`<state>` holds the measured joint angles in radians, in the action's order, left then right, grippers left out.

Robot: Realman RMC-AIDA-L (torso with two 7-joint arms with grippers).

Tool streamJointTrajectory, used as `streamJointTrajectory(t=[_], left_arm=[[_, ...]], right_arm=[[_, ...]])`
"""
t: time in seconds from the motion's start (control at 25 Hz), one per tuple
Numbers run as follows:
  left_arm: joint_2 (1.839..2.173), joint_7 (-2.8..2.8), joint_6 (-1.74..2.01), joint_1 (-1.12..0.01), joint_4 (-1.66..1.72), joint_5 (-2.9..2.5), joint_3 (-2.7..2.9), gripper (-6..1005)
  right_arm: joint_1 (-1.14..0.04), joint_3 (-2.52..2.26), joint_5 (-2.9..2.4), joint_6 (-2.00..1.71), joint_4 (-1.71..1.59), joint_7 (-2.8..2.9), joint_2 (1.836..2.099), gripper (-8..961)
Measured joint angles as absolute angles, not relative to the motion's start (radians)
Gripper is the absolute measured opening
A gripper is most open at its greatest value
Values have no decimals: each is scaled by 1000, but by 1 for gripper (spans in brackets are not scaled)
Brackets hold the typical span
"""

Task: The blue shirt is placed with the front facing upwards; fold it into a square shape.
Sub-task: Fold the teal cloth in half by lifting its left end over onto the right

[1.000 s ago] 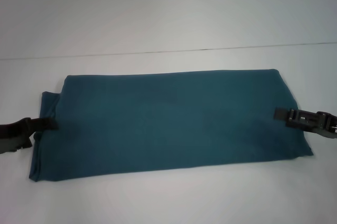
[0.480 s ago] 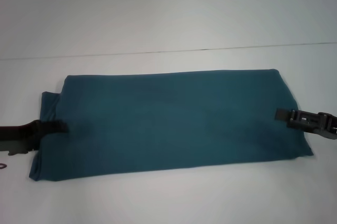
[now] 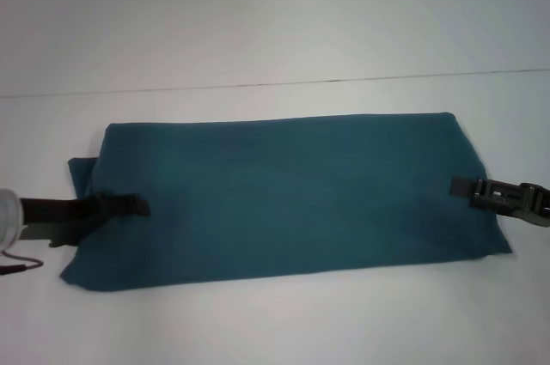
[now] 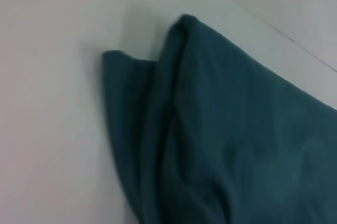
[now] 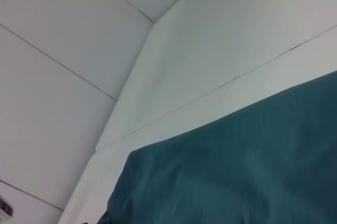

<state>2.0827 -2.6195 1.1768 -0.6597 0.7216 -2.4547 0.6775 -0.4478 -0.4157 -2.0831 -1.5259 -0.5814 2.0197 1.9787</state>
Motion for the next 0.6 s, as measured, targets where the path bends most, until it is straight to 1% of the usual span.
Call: streamJointTrajectory(t=[0.08,0.28,0.48,0.6], left_arm=[[2083,-2621,1177,-665,730,-2451,679,868],[2097,-2627,1178,-668,775,-2456,691,841],[2093,-2629,1178,-670,771,-2459,696,814],[2090,-2631,1177,-670,770,-2459,696,698]], right_arm=[[-447,-415,-2083,-1526,-581,2019,1978,946],[-441,-412,-2083,-1527,-581,2020,1977,946],[-438,-403,-2082,-1527,-581,2021,1977,946],[-437,-402,-2082,-1527,-581,2021,1977,946]])
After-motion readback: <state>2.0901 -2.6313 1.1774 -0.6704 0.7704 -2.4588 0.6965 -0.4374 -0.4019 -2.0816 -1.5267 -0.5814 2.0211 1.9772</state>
